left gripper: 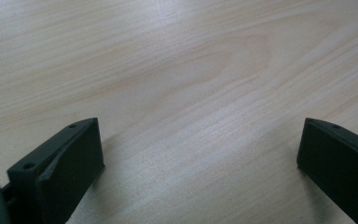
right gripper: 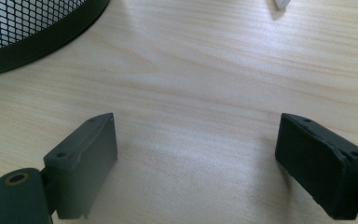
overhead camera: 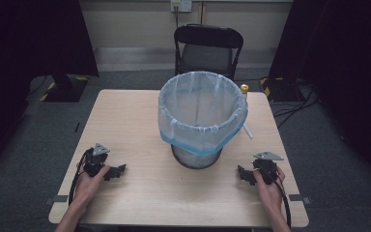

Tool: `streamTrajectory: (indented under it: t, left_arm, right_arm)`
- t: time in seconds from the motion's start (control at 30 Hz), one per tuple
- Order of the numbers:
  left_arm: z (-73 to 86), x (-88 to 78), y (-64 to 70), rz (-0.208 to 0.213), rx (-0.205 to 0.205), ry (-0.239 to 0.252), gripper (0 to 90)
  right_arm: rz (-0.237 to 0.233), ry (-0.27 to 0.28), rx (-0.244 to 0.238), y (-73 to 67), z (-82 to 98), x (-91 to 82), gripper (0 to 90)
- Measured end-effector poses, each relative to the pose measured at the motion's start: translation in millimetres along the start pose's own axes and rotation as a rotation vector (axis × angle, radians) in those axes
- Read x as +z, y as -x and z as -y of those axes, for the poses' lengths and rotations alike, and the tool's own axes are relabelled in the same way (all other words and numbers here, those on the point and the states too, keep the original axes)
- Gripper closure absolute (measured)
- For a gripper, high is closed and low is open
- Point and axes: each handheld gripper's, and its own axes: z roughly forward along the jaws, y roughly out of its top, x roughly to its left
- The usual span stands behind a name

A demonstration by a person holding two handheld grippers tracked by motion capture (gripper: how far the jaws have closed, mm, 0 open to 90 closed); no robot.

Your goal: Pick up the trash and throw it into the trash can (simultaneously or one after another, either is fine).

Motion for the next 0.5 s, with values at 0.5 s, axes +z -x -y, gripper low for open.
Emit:
streamTrajectory:
  t: [0.5]
  left_arm:
    - [0.1,-0.1,0.0,0.001,0.000,0.000,0.0]
  right_arm:
    - [-0.009,0.005,-0.010,-0.7,-0.3,-0.8,16.0]
